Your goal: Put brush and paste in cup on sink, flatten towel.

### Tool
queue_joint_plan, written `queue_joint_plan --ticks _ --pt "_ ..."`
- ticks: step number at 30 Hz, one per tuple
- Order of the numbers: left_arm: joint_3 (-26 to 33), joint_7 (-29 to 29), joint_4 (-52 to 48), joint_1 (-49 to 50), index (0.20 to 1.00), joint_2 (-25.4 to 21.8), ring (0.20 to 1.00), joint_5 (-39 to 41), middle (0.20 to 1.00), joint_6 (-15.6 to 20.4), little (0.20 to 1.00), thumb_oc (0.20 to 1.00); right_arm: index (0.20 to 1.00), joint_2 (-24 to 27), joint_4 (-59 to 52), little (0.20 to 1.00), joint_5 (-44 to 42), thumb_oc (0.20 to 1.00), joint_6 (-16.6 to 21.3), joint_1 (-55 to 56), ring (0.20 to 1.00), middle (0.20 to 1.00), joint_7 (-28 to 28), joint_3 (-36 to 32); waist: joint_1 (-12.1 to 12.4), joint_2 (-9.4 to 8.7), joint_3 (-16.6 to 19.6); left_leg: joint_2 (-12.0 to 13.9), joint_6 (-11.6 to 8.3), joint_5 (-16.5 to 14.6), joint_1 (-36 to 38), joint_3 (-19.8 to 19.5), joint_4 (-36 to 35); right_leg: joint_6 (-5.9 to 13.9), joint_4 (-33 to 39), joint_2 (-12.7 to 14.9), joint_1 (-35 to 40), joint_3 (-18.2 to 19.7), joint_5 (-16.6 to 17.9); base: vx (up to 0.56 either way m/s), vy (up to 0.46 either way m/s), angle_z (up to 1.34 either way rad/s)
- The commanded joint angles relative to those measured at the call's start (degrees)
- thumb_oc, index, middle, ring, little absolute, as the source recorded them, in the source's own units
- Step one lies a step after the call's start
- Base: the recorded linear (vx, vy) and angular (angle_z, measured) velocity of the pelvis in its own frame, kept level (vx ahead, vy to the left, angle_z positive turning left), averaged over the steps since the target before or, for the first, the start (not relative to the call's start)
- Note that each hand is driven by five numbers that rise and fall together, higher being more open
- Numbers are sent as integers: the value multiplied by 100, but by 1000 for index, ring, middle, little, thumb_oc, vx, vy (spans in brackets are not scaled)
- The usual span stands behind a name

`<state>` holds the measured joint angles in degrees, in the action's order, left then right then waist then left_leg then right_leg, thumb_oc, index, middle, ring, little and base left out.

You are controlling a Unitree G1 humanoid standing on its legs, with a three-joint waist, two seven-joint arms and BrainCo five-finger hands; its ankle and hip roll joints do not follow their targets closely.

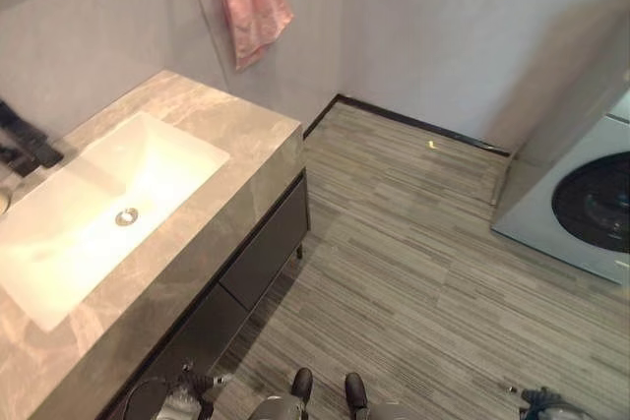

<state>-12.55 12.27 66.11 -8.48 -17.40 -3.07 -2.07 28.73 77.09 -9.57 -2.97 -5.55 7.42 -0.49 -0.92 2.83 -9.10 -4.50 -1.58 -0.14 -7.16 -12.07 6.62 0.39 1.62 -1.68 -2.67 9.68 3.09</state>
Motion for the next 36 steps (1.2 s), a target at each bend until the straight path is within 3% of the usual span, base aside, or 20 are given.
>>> queue_joint_plan --ticks 1,5,9,11,12,13,14,17,21,31,33,36 --pt "39 42 197 27 1000 -195 1000 -246 1000 51 1000 1000 1000 158 -213 1000 186 1000 53 41 1000 1000 104 21 111 -181 121 -212 -19 108 -698 80 485 455 -285 -153 481 -45 -685 76 119 -87" --pt "-57 44 238 -35 1000 -148 1000 -357 1000 49 1000 1000 1000 74 -384 1000 103 1000 75 47 1000 1000 158 -22 56 -139 192 -145 38 93 -425 354 177 500 -307 -75 446 135 -718 94 167 -66" --pt "-86 54 201 -35 1000 -185 1000 -379 1000 56 1000 1000 1000 -114 -522 1000 69 1000 111 -42 1000 1000 171 72 51 -125 275 41 173 95 -181 907 -326 715 -588 9 146 233 -654 48 148 -60" --pt "-95 37 72 -30 1000 -248 1000 -310 1000 85 1000 1000 1000 -255 -652 1000 59 1000 138 -116 1000 1000 98 213 81 -147 244 124 196 74 -44 1146 -490 798 -803 84 -52 -169 -617 3 91 -88" --pt "-45 54 -19 -17 1000 -293 1000 -248 1000 107 1000 1000 1000 -302 -740 1000 54 1000 150 -171 1000 1000 55 289 130 -168 237 190 170 69 14 1291 -574 820 -812 174 -193 -599 -539 -23 42 -105" --pt "-45 54 -19 -17 1000 -293 1000 -248 1000 107 1000 1000 1000 -302 -740 1000 54 1000 150 -171 1000 1000 55 289 131 -168 241 190 170 69 10 1291 -575 820 -812 173 -197 -598 -538 -51 9 -121" --pt "9 31 -395 20 1000 -421 1000 -151 1000 172 1000 1000 1000 -399 -981 1000 12 1000 231 -140 1000 1000 -108 463 222 -192 181 318 96 28 101 1555 -555 794 -874 471 -307 -1753 -537 -35 -3 -106" --pt "121 1 -511 38 1000 -437 1000 123 1000 253 1000 1000 1000 -489 -943 1000 -88 1000 273 6 1000 1000 -274 524 102 -265 140 298 104 -38 166 1620 -421 734 -883 448 -268 -1704 -534 1 -2 -52" --pt "298 -68 -301 241 1000 -271 1000 296 1000 209 1000 1000 1000 -660 -640 1000 107 1000 187 -53 1000 1000 -245 636 158 -377 186 351 119 -145 364 1978 -377 643 -835 451 -140 -2076 -558 27 -63 -27" --pt "388 -90 167 243 1000 -55 1000 445 1000 180 1000 1000 1000 -685 -537 1000 62 1000 151 46 1000 1000 -150 627 -111 -420 202 422 36 -254 474 1854 -166 423 -623 154 19 -1511 -625 67 -104 -9" --pt "370 -74 193 228 1000 -48 1000 471 1000 171 1000 1000 1000 -647 -577 1000 -17 1000 160 22 1000 1000 -76 577 -152 -455 141 420 4 -370 359 1855 234 373 -625 128 38 -1424 -651 82 -162 -7" --pt "382 -18 172 179 1000 -40 1000 547 1000 175 1000 1000 1000 -593 -746 1000 -142 1000 210 33 1000 1000 -31 578 -130 -549 -59 503 -173 -145 -256 1873 1637 278 -539 122 155 -1345 -635 44 -199 -2"
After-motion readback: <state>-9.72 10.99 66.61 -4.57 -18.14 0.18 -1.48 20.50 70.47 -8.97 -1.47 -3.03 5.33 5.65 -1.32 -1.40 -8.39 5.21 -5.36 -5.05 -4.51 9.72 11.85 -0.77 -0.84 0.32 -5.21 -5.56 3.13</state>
